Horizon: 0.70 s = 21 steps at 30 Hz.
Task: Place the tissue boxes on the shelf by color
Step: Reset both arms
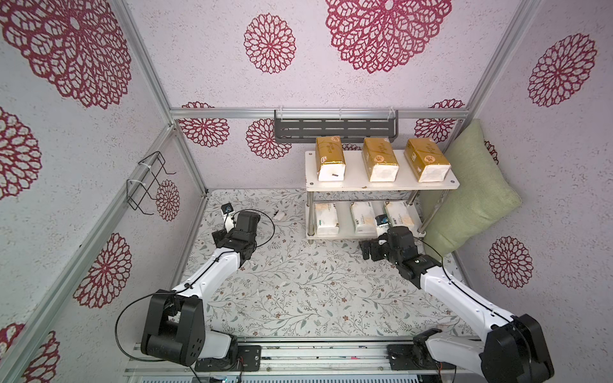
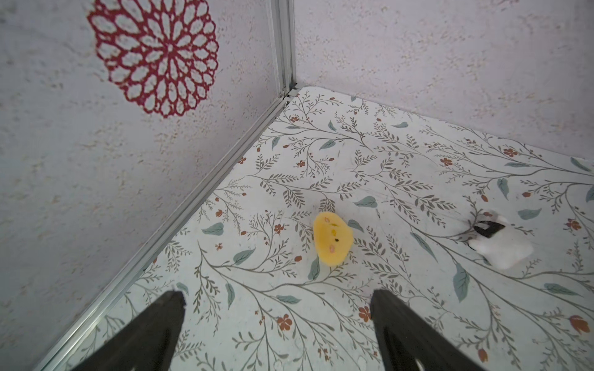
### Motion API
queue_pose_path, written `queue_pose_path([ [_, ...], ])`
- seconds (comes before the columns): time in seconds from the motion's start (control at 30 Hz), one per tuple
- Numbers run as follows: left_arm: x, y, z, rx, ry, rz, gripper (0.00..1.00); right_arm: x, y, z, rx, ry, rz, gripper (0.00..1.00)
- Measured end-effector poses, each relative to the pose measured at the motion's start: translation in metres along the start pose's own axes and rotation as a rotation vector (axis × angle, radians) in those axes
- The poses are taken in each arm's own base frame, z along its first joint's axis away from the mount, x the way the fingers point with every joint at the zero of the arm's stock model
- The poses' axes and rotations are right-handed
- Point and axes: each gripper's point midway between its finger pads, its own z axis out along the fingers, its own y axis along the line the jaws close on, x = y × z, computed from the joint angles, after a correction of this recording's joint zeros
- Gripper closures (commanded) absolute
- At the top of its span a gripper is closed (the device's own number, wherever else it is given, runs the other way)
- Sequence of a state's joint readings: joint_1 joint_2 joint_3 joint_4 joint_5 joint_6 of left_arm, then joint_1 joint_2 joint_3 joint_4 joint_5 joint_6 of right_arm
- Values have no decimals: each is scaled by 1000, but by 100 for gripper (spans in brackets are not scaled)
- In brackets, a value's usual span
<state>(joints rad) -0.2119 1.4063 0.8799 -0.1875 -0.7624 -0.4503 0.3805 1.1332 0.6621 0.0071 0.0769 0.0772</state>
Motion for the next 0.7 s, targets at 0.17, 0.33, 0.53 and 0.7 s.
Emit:
queue_pose_path([
  [0.17, -8, 6, 13, 17, -40, 8, 2, 2, -48, 7, 113, -92, 56, 1],
  [0.33, -15, 18, 23, 20, -78, -9, 1, 9, -80, 18, 199, -176, 72, 1],
  [0.53, -5, 30, 27, 28, -99, -6, 2, 46, -107, 23, 274, -220, 86, 1],
  [0.7, -3, 29, 27, 66, -125, -8, 1, 54, -111, 20, 286, -281, 87, 1],
])
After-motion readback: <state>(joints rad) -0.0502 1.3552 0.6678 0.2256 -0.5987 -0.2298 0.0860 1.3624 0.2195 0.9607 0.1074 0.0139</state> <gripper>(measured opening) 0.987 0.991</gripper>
